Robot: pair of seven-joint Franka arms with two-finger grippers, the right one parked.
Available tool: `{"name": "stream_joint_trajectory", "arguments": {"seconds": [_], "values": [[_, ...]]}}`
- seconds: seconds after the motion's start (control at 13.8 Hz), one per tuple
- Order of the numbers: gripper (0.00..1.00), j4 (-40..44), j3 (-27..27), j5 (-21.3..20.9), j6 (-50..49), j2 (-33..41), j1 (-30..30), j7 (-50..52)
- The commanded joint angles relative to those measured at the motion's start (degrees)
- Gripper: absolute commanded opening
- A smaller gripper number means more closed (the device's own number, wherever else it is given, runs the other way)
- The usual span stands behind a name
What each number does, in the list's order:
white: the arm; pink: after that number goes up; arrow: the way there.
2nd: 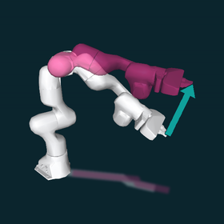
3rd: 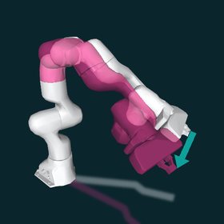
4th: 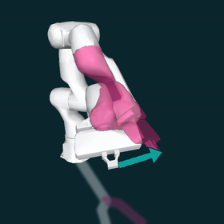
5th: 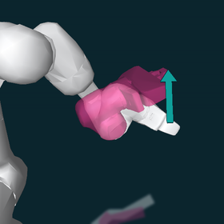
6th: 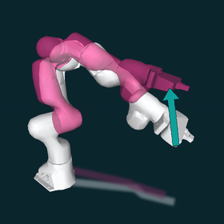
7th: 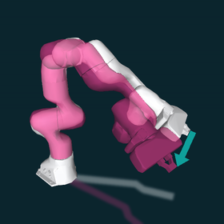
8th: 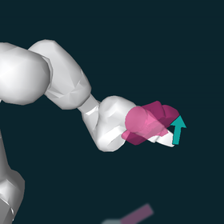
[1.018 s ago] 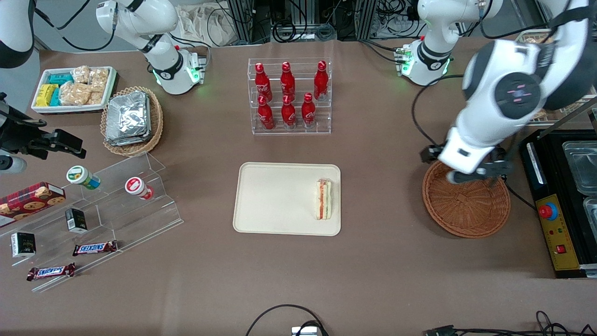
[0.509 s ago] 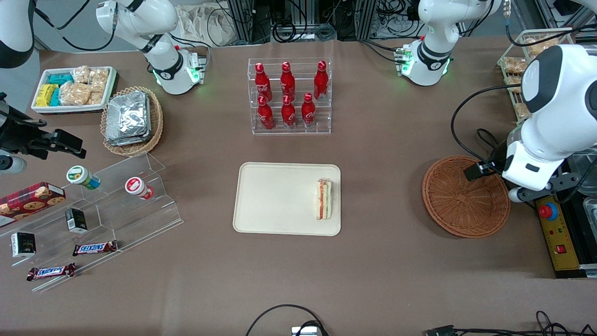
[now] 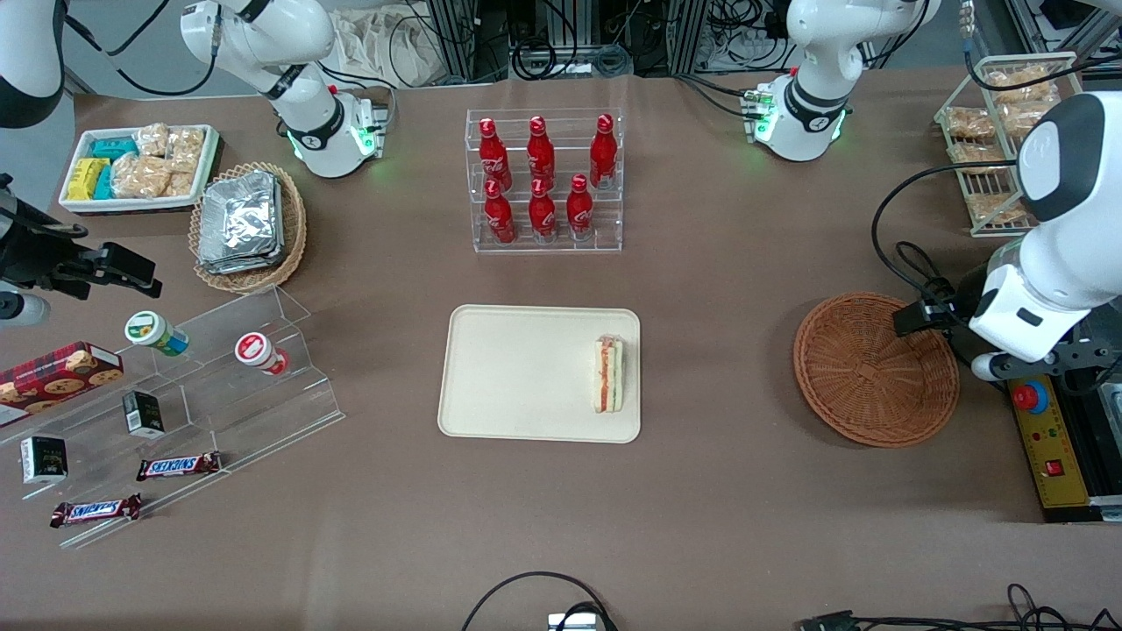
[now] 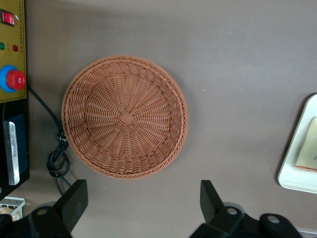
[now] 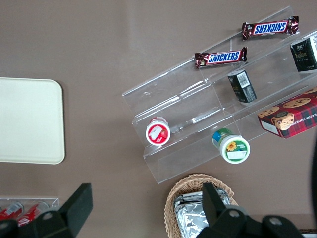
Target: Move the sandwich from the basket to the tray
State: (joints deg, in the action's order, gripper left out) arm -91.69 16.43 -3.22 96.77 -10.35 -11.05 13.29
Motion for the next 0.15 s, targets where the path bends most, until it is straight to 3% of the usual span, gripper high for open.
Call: {"name": "stream_joint_trajectory", "arguments": {"seconds": [0.0,0.07], "values": [[1.00,4.0,0.4,0.3,-1.8,-1.9,-0.5,0.1],[1.00,4.2,0.4,-0.1,-2.1,-1.9,-0.5,0.1]]}}
